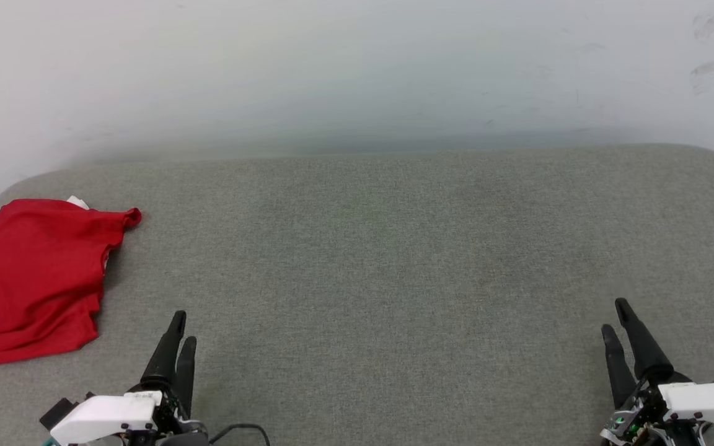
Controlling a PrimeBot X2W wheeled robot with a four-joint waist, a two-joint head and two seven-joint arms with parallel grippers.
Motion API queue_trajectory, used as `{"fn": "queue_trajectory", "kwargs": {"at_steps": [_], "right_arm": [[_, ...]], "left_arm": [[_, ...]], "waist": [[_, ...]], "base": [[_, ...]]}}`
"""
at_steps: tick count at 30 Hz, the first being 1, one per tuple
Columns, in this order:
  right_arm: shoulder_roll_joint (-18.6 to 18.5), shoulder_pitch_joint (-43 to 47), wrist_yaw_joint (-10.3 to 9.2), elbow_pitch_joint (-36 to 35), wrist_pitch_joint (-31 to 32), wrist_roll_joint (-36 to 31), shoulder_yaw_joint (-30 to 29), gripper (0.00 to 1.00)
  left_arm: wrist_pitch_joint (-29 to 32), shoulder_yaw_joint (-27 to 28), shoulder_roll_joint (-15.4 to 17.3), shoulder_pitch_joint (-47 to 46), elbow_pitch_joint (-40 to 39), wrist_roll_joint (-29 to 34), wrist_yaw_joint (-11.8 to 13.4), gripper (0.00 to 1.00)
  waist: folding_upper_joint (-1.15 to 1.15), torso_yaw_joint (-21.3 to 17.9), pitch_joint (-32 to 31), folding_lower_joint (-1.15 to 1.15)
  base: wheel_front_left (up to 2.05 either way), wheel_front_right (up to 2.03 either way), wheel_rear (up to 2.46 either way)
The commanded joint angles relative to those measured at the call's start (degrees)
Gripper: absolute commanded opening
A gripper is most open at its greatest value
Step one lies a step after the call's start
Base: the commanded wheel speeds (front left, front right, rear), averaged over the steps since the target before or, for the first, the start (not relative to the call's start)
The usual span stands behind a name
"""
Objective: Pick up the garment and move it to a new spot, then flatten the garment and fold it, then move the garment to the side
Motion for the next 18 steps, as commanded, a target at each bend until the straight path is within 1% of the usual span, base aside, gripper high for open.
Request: {"fn": "queue_trajectory", "kwargs": {"at_steps": [1, 12, 18], "right_arm": [[0.0, -0.3, 0.00, -0.6, -0.3, -0.1, 0.3, 1.00], [0.0, 0.7, 0.01, -1.7, -3.5, -2.9, 1.2, 1.00], [0.0, 0.6, 0.01, -1.0, -5.1, -7.2, 0.5, 1.00]], "left_arm": [[-0.3, -0.1, 0.0, -0.3, -0.6, 0.2, 0.0, 1.00], [-3.5, -0.3, 0.0, 1.2, -3.0, 2.9, 0.0, 1.00], [-5.1, 0.9, 0.1, 1.7, -3.9, 6.4, -0.1, 1.00]], "waist": [[0.00, 0.0, 0.0, 0.00], [0.00, -0.1, 0.2, 0.00], [0.00, -0.1, 0.2, 0.00]], "base": [[0.00, 0.00, 0.00], [0.00, 0.00, 0.00], [0.00, 0.00, 0.00]]}}
